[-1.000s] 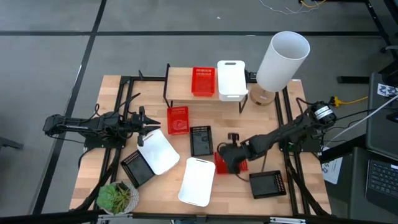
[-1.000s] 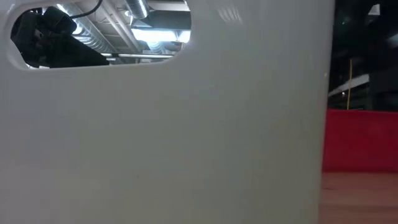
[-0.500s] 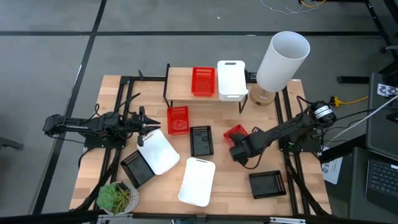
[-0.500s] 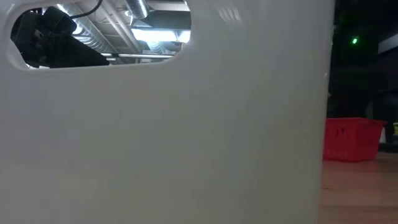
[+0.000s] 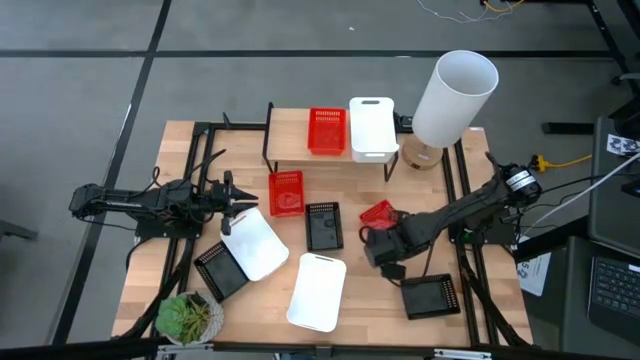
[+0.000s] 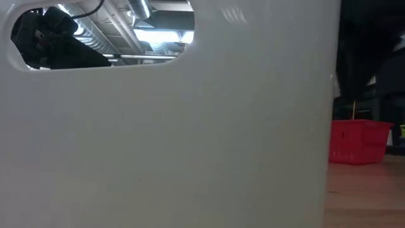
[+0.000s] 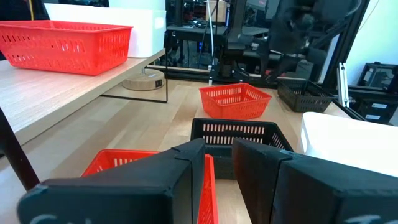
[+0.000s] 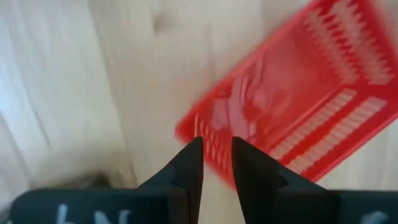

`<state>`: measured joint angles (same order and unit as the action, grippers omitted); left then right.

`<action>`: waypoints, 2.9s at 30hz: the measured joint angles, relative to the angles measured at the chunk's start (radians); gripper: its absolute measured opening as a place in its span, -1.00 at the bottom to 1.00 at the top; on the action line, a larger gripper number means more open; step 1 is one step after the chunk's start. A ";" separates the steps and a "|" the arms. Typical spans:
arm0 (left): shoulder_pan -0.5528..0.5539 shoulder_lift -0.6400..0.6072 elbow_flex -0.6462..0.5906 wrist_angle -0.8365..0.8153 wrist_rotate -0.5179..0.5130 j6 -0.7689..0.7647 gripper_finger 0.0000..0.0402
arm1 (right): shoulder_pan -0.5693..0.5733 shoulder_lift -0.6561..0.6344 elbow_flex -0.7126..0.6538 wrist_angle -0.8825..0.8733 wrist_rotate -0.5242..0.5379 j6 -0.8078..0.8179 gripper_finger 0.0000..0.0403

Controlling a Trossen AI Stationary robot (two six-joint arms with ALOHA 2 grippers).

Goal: Stack baskets on shelf by color
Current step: Stack the bottom red bin on top of the red bin on the shelf

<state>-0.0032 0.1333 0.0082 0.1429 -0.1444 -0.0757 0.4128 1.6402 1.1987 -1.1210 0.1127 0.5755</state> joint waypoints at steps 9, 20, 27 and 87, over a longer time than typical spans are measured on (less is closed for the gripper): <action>0.000 0.000 0.000 0.000 0.000 0.000 -0.63 | 0.011 0.000 -0.103 0.051 -0.146 -0.010 -0.43; 0.000 0.000 0.000 0.000 0.000 0.000 -0.63 | 0.011 0.000 -0.113 0.052 -0.142 -0.056 -0.17; 0.000 0.000 0.000 0.000 0.000 0.000 -0.63 | 0.010 0.000 -0.109 0.042 0.003 -0.220 -0.17; 0.000 0.000 0.000 0.000 0.000 0.008 -0.63 | -0.604 0.081 0.612 0.503 0.293 -1.034 -0.99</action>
<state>-0.0032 0.1333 0.0082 0.1425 -0.1448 -0.0681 -0.1915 1.7214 1.8103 -0.6176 0.4061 -0.4590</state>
